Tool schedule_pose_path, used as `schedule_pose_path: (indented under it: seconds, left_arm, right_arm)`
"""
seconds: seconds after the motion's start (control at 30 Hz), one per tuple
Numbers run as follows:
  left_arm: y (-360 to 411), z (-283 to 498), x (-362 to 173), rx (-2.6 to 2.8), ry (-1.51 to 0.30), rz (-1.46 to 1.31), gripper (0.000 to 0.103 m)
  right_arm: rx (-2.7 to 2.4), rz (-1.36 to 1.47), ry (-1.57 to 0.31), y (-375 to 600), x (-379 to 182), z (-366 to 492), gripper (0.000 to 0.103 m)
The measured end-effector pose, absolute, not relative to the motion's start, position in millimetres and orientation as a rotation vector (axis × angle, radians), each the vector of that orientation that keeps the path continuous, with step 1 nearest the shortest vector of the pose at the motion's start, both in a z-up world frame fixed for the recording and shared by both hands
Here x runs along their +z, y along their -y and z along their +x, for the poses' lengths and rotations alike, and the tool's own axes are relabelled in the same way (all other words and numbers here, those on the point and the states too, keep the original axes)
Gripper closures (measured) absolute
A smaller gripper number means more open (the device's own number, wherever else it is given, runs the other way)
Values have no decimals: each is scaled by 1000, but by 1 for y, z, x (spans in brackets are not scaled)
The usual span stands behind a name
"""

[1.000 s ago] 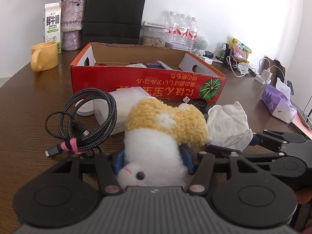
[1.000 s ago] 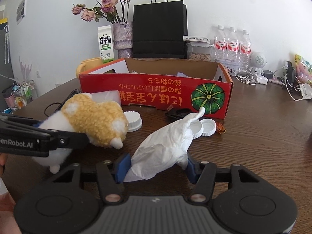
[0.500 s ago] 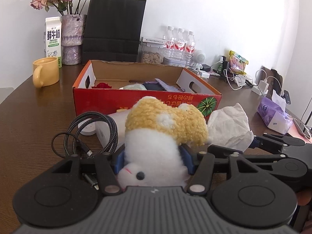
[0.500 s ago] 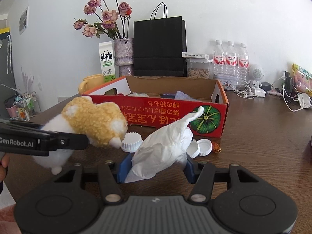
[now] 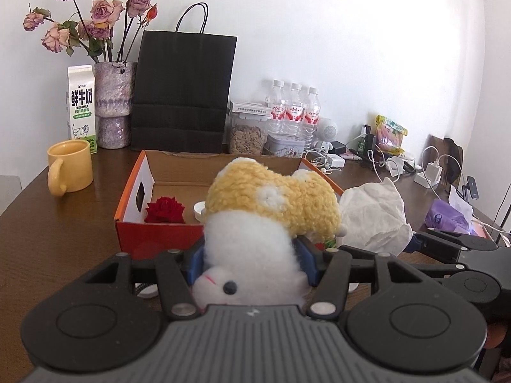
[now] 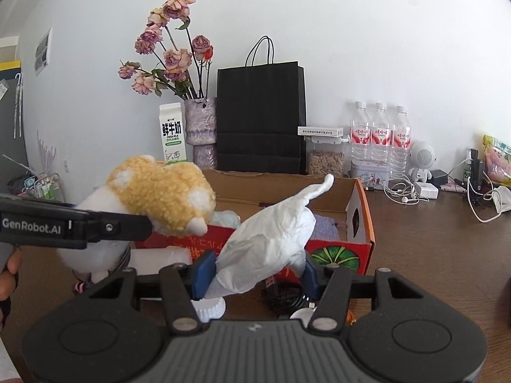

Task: Organize objects
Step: 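Lift the plush toy and tissue and carry them over the box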

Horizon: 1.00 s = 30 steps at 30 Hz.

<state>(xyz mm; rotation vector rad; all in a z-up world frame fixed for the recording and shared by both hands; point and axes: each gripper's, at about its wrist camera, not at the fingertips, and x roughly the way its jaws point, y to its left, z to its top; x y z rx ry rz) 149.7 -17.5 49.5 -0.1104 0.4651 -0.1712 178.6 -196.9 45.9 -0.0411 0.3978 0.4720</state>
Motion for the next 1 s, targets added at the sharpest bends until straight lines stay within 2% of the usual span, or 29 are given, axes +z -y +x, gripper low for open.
schedule_pose_path:
  seconds: [0.6,1.0]
  left_arm:
    - [-3,249,64,-84,-446,-145,45]
    - [-14,312,49,-33,-505,-157,45]
  right_arm:
    - [450,-26,-376,176,59,283,48]
    - [444,9,-453,167,41,349,48]
